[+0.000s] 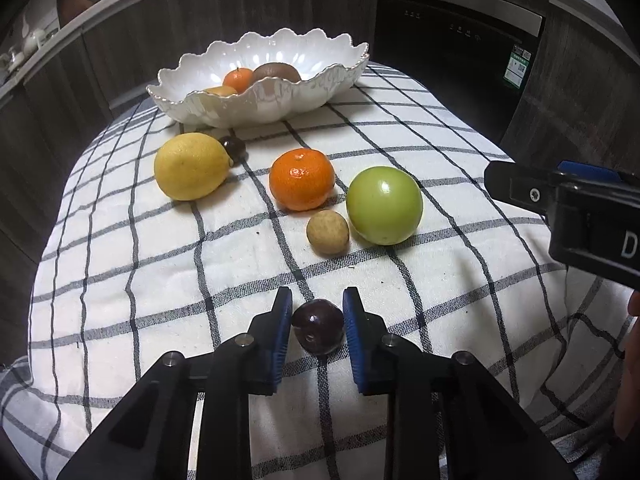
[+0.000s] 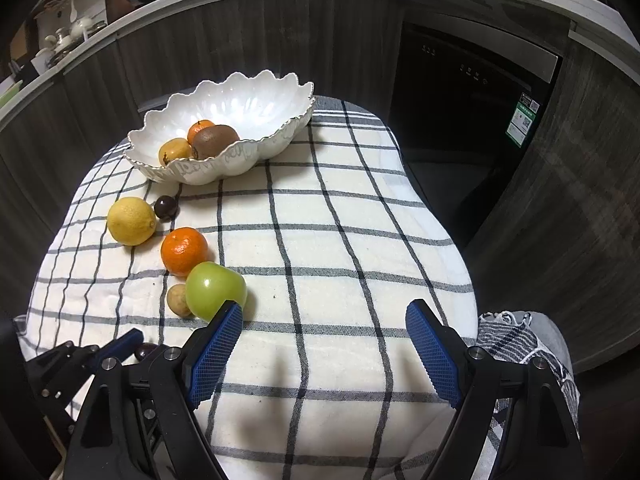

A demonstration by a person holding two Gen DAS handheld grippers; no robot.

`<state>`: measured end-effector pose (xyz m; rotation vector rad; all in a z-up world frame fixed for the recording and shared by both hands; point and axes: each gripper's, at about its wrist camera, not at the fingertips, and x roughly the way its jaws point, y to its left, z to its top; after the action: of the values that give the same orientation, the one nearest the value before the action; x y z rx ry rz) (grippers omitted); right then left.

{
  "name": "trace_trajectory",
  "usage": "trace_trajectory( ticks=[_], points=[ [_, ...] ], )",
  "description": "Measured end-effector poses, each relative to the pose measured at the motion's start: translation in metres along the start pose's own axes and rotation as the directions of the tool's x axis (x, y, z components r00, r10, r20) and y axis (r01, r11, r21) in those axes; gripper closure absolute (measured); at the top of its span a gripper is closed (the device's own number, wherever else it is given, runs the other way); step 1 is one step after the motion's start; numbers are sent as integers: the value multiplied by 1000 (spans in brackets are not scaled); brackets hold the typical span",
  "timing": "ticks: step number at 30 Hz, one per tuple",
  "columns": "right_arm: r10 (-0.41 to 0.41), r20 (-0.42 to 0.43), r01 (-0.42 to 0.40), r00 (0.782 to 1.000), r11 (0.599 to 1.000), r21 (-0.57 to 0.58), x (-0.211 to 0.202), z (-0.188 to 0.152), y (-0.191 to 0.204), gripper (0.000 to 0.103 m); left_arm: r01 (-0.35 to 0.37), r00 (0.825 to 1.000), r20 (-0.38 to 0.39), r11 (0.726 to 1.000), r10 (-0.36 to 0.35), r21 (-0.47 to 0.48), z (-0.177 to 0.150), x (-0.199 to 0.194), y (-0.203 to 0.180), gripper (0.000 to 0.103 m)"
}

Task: Organize fruits
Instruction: 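Grasp the dark purple plum with the left tool while the right tool approaches the green apple, then close the right tool around the green apple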

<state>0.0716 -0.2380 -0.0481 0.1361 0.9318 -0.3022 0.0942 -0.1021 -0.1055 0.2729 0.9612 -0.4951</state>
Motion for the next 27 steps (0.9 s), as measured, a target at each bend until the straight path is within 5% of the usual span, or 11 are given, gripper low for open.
trace_trajectory(
  ticks=[9, 27],
  points=[
    [8, -1, -8, 1000, 1000, -7, -1, 0, 1, 18, -2, 1000, 5, 1000, 2, -14, 2, -4, 5, 77],
    [91, -48, -95, 995, 992, -89, 24, 19, 52, 20, -131, 986, 78, 975, 147, -182, 15, -22, 71, 77]
  ],
)
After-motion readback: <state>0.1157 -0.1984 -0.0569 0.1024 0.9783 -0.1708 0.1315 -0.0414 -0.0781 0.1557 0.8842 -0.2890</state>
